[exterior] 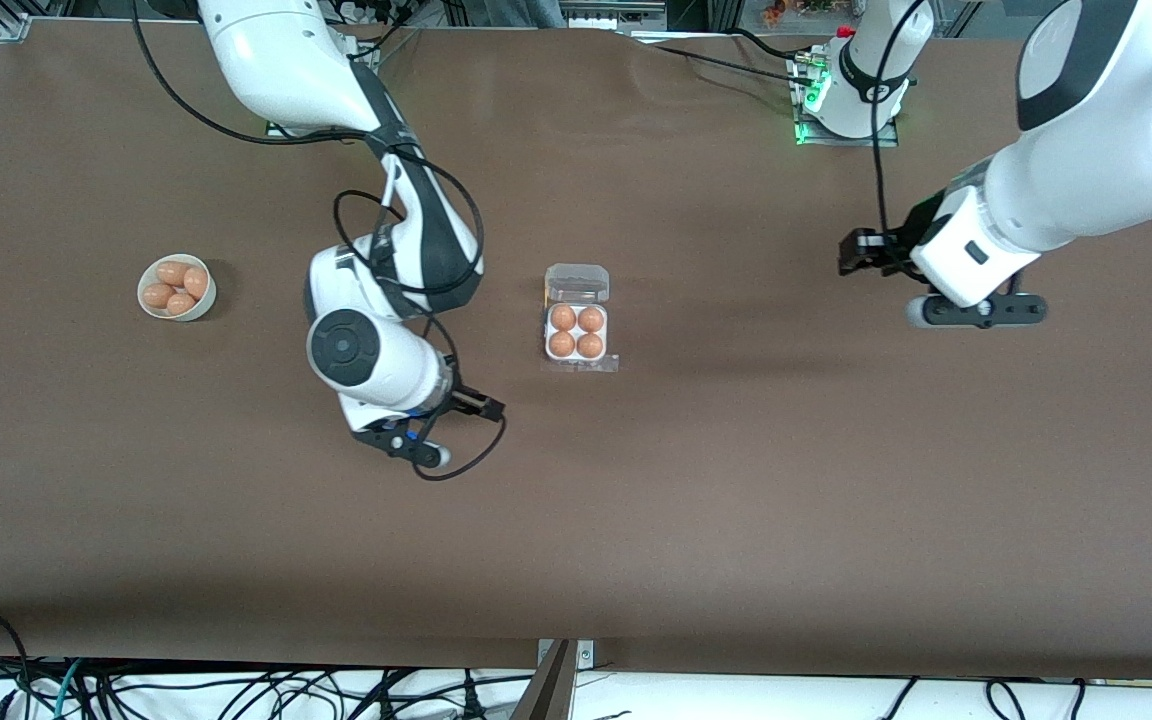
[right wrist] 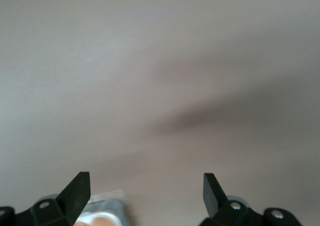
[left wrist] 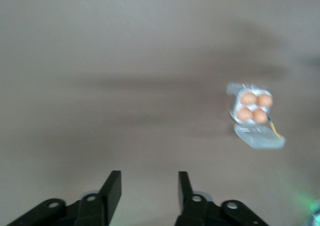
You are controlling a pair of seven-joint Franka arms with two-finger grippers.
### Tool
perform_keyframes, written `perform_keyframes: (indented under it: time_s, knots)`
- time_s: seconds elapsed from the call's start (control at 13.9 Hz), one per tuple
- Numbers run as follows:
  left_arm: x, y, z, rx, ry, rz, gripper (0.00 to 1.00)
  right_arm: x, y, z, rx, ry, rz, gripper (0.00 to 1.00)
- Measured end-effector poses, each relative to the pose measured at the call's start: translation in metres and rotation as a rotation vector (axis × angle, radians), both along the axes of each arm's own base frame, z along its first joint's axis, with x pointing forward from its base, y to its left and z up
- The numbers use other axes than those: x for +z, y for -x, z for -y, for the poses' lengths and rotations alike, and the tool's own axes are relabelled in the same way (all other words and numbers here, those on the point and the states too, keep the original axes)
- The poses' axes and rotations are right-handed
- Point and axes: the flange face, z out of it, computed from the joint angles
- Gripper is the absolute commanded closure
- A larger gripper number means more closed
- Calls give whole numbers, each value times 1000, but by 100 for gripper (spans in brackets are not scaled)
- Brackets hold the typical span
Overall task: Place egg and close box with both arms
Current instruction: 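Withdraw the right gripper while the left gripper reaches the carton lid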
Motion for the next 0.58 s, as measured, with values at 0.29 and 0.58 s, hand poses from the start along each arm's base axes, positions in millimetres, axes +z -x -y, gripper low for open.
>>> perform_keyframes:
  time_s: [0.29,0.58]
  knots:
    - [-34,11,47,-59,34,-127,95,30,-17,64,68,55,-8,0]
    - [-102,38,143,-108,8,-278,94,83,-22,126,82,123,20,0]
